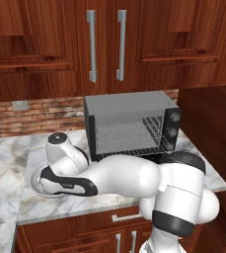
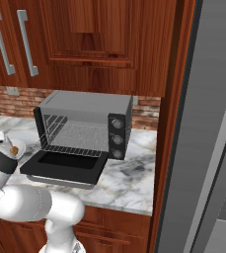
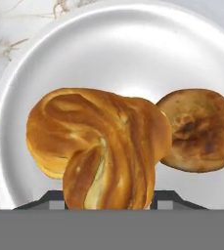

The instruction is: Pick up the heated bread from the toaster oven and place it in the bowl. Then move the bread bowl to the dining counter.

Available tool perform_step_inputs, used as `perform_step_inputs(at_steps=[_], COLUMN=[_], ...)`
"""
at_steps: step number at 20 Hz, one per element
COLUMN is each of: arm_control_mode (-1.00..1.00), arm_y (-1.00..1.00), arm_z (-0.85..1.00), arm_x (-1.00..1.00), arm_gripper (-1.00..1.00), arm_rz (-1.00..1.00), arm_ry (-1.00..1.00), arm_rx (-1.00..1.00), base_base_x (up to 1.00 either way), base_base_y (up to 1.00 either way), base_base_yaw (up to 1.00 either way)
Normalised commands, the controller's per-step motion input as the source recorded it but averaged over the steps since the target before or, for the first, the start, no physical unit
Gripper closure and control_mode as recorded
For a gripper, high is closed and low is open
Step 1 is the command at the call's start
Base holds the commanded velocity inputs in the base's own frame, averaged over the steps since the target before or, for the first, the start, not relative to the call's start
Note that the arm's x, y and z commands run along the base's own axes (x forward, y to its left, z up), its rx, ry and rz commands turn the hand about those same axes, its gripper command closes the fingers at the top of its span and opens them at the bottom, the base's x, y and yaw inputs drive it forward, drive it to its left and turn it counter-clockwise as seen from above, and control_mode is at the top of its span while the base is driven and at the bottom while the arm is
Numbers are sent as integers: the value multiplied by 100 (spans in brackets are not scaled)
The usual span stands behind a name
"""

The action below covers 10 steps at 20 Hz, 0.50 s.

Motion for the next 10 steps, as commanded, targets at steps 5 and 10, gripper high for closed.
perform_step_inputs(at_steps=[5, 10], arm_control_mode=[-100, -100], arm_y=[14, 11], arm_z=[-8, 0], arm_x=[15, 0], arm_gripper=[-100, -100], arm_rz=[-4, -1], arm_ry=[-1, 0], arm_rx=[0, 0], base_base_x=[0, 0], base_base_y=[0, 0], base_base_yaw=[0, 0])
